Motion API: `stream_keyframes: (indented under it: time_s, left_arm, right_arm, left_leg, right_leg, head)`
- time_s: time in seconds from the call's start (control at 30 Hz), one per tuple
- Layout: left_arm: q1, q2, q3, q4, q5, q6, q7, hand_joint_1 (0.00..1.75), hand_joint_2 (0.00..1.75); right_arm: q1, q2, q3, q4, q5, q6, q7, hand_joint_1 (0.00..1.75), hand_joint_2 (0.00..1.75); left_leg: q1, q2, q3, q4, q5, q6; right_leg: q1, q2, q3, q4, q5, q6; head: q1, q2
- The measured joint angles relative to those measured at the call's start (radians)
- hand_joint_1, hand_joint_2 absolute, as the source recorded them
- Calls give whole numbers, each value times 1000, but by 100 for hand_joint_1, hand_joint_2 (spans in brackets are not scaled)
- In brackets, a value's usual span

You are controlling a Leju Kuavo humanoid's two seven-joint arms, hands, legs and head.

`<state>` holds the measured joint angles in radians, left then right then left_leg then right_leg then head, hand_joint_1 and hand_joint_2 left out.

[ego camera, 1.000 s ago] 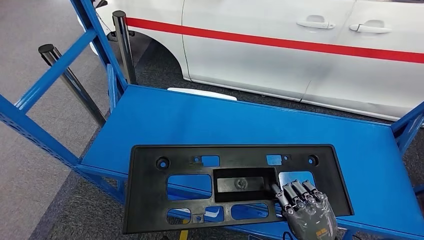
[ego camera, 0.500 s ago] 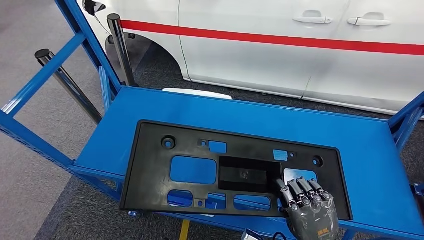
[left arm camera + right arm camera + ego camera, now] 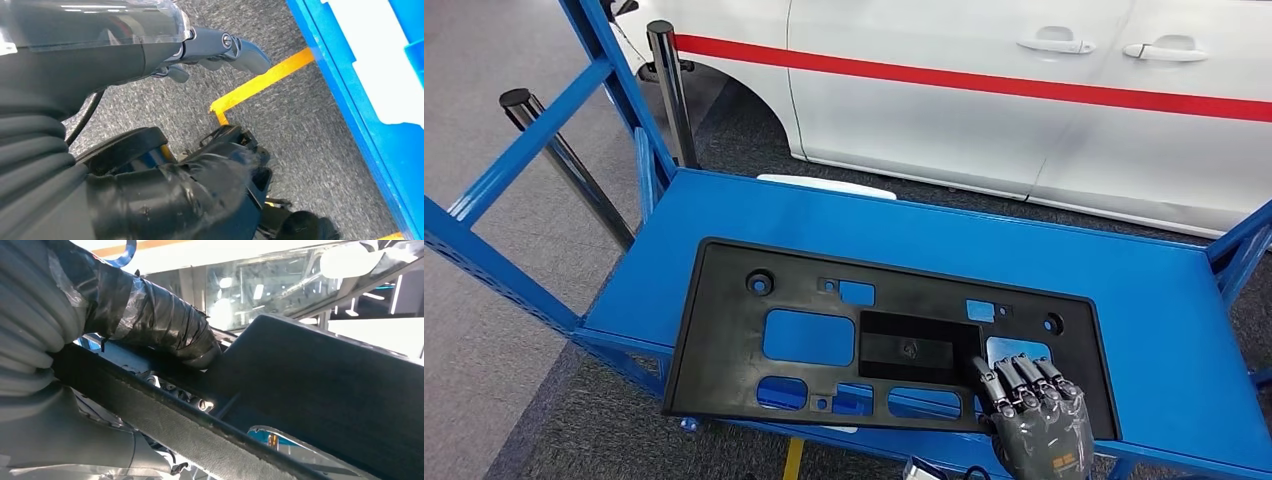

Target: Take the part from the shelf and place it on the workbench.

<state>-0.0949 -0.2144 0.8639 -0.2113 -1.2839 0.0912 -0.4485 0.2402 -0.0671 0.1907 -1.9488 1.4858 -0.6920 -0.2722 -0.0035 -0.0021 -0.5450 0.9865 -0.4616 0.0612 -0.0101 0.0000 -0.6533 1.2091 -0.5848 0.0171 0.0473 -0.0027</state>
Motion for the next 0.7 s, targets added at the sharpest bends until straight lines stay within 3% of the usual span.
stream_keyframes:
  time_s: [0.03,0.07,0.1,0.17,0.23,0.4,0.47,0.53,0.57,0.6,0.63,0.7]
  left_arm:
    - [0,0,0,0,0,-2,0,0,175]
    - [1,0,1,0,0,-6,0,0,175]
    - [2,0,1,0,-1,-9,0,0,175]
    - [2,0,1,0,-2,-9,2,0,175]
    - [2,0,1,0,-6,15,14,0,175]
    - [2,-2,1,0,-24,101,53,0,175]
    - [2,-4,1,0,-25,114,60,0,175]
    - [3,-5,2,0,-18,118,66,0,175]
    - [4,-5,3,0,-13,118,68,0,175]
    - [5,-5,5,0,-9,118,70,0,175]
    - [5,-5,7,0,-8,118,72,0,175]
    - [4,-5,9,0,-7,118,72,0,175]
  right_arm:
    - [0,0,0,2,0,0,1,175,175]
    - [0,0,0,5,0,0,3,175,175]
    - [0,0,1,8,0,0,7,175,175]
    - [-2,0,4,12,0,0,19,175,175]
    - [-6,-1,11,15,0,0,37,175,175]
    - [-9,-6,22,23,0,0,76,175,175]
    - [-9,-8,30,24,0,0,86,175,175]
    - [-9,-9,37,27,0,0,98,175,175]
    - [-9,-10,40,29,0,0,103,175,175]
    - [-9,-10,42,32,0,0,108,175,175]
    - [-9,-10,44,34,0,0,112,175,175]
    - [-9,-10,49,35,0,0,121,175,175]
  left_leg:
    - [0,0,-1,1,-1,0]
    - [0,0,-1,3,-2,0]
    - [0,-1,-1,6,-3,-2]
    - [3,-3,-2,16,-10,-8]
    - [1,-4,-7,32,-20,-20]
    - [3,-4,-17,55,-40,-43]
    - [6,-4,-54,140,-94,-52]
    - [8,-3,-111,265,-152,-58]
    - [9,-3,-129,304,-161,-58]
    - [9,-3,-130,308,-152,-57]
    - [8,-3,-113,273,-124,-54]
    - [7,-4,-47,140,-59,-43]
  right_leg:
    - [-3,0,-27,57,-21,4]
    - [-6,0,-42,85,-23,7]
    - [-9,0,-39,78,-7,10]
    - [-15,-1,15,-34,59,14]
    - [-15,1,64,-137,95,11]
    - [-11,3,71,-164,100,-18]
    - [-13,0,72,-168,103,-27]
    - [-11,-1,70,-167,104,-30]
    - [-9,-2,70,-166,104,-30]
    - [-9,-2,70,-166,104,-30]
    - [-8,-1,70,-165,104,-30]
    - [-6,0,72,-164,104,-29]
  head:
    - [0,0]
    - [0,0]
    - [0,0]
    - [0,0]
    - [0,0]
    - [-2,0]
    - [-2,0]
    - [-3,0]
    - [-3,0]
    - [-3,0]
    - [-3,0]
    - [-2,0]
